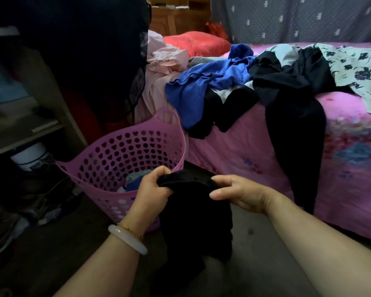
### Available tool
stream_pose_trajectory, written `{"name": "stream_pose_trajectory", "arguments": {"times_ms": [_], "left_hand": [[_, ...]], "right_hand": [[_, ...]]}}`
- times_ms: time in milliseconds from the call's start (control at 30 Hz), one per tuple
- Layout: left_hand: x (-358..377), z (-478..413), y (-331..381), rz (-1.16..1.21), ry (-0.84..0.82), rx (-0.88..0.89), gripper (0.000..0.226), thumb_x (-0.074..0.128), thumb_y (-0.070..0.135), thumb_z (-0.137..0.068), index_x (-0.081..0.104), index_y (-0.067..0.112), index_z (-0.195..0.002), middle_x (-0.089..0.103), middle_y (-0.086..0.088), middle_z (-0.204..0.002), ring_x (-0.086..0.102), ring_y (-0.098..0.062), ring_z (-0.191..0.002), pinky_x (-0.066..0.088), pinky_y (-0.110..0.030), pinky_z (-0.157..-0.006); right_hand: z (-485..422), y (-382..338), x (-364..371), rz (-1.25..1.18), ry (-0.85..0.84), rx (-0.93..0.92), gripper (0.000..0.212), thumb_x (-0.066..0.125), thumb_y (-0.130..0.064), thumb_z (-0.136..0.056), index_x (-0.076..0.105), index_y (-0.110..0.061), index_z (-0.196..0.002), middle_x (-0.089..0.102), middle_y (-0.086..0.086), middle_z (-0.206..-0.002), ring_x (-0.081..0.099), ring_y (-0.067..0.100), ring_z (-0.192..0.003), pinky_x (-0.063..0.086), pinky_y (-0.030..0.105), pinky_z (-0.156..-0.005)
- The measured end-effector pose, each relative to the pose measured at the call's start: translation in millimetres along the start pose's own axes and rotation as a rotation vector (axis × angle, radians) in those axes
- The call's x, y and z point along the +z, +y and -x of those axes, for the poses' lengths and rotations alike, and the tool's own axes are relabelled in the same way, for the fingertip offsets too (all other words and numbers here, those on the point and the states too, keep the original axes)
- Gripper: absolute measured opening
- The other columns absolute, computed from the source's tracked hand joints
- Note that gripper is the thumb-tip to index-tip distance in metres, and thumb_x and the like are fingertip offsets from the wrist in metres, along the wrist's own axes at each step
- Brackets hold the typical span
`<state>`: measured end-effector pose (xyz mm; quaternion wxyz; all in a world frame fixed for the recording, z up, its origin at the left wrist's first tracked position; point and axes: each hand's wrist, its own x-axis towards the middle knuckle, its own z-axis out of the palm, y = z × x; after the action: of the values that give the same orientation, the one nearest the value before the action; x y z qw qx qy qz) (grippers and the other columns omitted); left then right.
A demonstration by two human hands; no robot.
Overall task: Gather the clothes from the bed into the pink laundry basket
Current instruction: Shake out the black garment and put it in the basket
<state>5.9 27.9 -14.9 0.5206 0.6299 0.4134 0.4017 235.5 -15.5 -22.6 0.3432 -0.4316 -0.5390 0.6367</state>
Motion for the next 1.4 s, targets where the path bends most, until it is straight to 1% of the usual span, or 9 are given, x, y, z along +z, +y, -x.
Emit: {"name": "stream_pose_trajectory", "arguments": {"times_ms": [200,333,467,633,767,867,1100,1233,1400], "left_hand": [[-1.4,2.7,2.7,0.025,-0.125,0.037,0.044,0.05,-0.03,-0.072,0.057,0.013,-0.071,0.068,-0.003,-0.098,0.064,-0.024,-0.099,0.057,-0.035,-0.082],[-0.8,1.1,0.2,0.006,-0.269,-0.068,0.041,0.053,-0.024,-0.074,0.061,0.016,-0.079,0.062,-0.005,-0.118,0.061,-0.024,-0.113,0.055,-0.038,-0.09],[-12.0,5.3,1.8,0.017,-0.675,-0.356,0.061,0.069,-0.007,-0.074,0.055,0.03,-0.121,0.05,-0.004,-0.135,0.052,-0.019,-0.123,0.048,-0.035,-0.099],[-7.5,0.8,-8.0,-0.022,-0.445,-0.346,0.102,0.088,0.029,-0.053,0.033,0.039,-0.138,0.034,0.001,-0.144,0.042,-0.018,-0.129,0.043,-0.037,-0.106],[7.5,3.7,-2.6,-0.188,-0.469,-0.273,0.067,0.076,0.011,-0.078,0.043,0.038,-0.13,0.044,0.016,-0.13,0.045,-0.002,-0.12,0.047,-0.016,-0.091],[8.1,0.9,-13.0,-0.147,-0.518,-0.347,0.047,0.066,0.009,-0.086,0.055,0.027,-0.129,0.062,0.006,-0.124,0.062,-0.011,-0.111,0.051,-0.026,-0.093],[-0.5,0.6,-17.1,-0.489,-0.067,-0.125,0.026,0.046,0.009,-0.093,0.07,0.018,-0.098,0.067,0.0,-0.076,0.054,-0.008,-0.052,0.039,-0.022,-0.048],[3.0,-2.2,-17.7,-0.378,0.082,-0.099,0.024,0.04,0.002,-0.089,0.06,-0.007,-0.081,0.053,-0.008,-0.065,0.046,-0.017,-0.056,0.036,-0.027,-0.052],[2.9,1.7,-7.3,-0.356,-0.004,-0.037,0.032,0.059,0.038,-0.09,0.057,0.012,-0.071,0.053,0.006,-0.061,0.053,-0.009,-0.059,0.04,-0.025,-0.056]], "right_hand": [[-1.1,-5.4,1.8,-0.369,0.04,-0.029,0.009,0.075,-0.011,-0.073,0.068,-0.017,-0.074,0.067,0.006,-0.086,0.065,0.017,-0.079,0.05,0.031,-0.078],[-5.4,-7.7,7.2,-0.217,0.194,0.033,0.034,0.063,0.01,-0.074,0.044,-0.017,-0.063,0.052,0.012,-0.075,0.059,0.019,-0.063,0.048,0.024,-0.059],[-6.5,-22.7,6.6,-0.319,0.324,-0.081,0.038,0.058,0.012,-0.071,0.037,-0.018,-0.061,0.051,0.046,-0.119,0.055,0.054,-0.112,0.048,0.035,-0.072],[4.8,-44.2,19.5,-0.576,0.202,-0.191,0.036,0.031,0.018,-0.084,0.031,-0.015,-0.07,0.071,0.024,-0.099,0.072,0.034,-0.091,0.06,0.037,-0.071],[2.2,-49.4,30.3,-0.634,0.215,-0.201,0.034,0.023,0.015,-0.087,0.037,-0.013,-0.073,0.073,0.016,-0.085,0.073,0.028,-0.079,0.06,0.036,-0.063],[0.1,-54.2,26.8,-0.674,0.326,-0.244,0.034,0.023,0.015,-0.087,0.046,-0.008,-0.079,0.074,0.011,-0.077,0.074,0.024,-0.072,0.059,0.032,-0.058],[-8.0,-40.5,0.7,-0.082,0.744,-0.245,0.041,0.031,0.023,-0.074,0.056,-0.005,-0.089,0.069,0.023,-0.09,0.065,0.039,-0.085,0.055,0.052,-0.085],[-9.3,-44.6,1.4,0.04,0.729,-0.244,0.044,0.035,0.019,-0.078,0.064,-0.011,-0.091,0.071,0.021,-0.095,0.067,0.037,-0.094,0.054,0.049,-0.09],[-7.7,-48.7,-8.7,0.69,0.844,-0.214,0.027,0.042,-0.007,-0.09,0.063,-0.023,-0.091,0.068,-0.003,-0.086,0.061,0.015,-0.084,0.047,0.031,-0.074]]}}
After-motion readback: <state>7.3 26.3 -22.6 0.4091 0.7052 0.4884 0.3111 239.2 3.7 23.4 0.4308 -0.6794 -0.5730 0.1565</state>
